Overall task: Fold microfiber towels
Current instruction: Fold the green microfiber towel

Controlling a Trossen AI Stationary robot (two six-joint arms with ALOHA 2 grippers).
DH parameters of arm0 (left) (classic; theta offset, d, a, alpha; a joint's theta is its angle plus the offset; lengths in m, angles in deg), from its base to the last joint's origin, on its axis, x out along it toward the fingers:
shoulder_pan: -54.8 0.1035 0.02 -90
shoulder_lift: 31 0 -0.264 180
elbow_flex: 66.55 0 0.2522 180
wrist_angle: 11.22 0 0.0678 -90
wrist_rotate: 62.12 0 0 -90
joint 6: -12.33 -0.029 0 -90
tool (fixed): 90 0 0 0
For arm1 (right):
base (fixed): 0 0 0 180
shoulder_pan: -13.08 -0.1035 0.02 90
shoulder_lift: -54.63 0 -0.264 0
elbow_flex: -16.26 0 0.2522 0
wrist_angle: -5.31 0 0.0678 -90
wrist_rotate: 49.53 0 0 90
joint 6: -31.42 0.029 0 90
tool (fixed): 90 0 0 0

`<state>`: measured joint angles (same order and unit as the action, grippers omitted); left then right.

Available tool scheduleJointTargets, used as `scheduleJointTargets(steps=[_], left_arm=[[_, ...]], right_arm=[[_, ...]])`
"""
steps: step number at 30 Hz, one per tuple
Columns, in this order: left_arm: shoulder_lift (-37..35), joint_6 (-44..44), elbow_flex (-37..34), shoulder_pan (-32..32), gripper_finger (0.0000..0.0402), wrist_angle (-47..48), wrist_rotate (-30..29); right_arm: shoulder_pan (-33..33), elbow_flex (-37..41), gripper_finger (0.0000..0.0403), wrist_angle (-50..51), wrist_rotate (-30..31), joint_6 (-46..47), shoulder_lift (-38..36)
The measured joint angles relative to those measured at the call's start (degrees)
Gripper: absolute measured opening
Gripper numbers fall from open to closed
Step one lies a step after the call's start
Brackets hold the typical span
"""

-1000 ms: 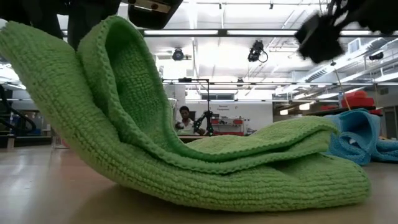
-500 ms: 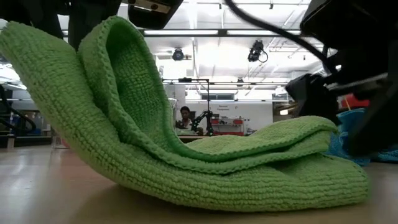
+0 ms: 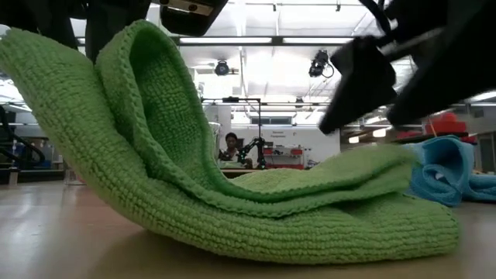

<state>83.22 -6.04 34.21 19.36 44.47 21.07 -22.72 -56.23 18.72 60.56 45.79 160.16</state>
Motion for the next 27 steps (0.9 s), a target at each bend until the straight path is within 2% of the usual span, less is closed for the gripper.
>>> scheduleJointTargets(steps=[5, 8, 16, 21, 27], left_arm=[[0.00, -0.27, 0.00, 0.02, 0.0029, -0.15, 0.00], [0.00, -0.29, 0.00, 0.23, 0.0036, -0.25, -0.48], [0.00, -1.66, 0.00, 0.24, 0.0016, -0.12, -1.14], [-0.26, -4.23, 0.00, 0.19, 0.0029, -0.52, -7.39], [-0.26, -5.29, 0.00, 1.18, 0.0041, -2.59, -8.26]], right_arm=[[0.42, 0.33, 0.0326, -3.17, 4.54, -1.30, 0.60], [1.02, 0.29, 0.0326, -7.45, 5.08, -3.16, 3.15], [1.55, 0.30, 0.0326, -12.46, 5.10, -1.56, 11.12], [1.54, 0.12, 0.0326, -17.58, 5.60, -1.17, 13.77], [1.56, 0.25, 0.0326, -19.81, 5.31, -2.14, 14.21]])
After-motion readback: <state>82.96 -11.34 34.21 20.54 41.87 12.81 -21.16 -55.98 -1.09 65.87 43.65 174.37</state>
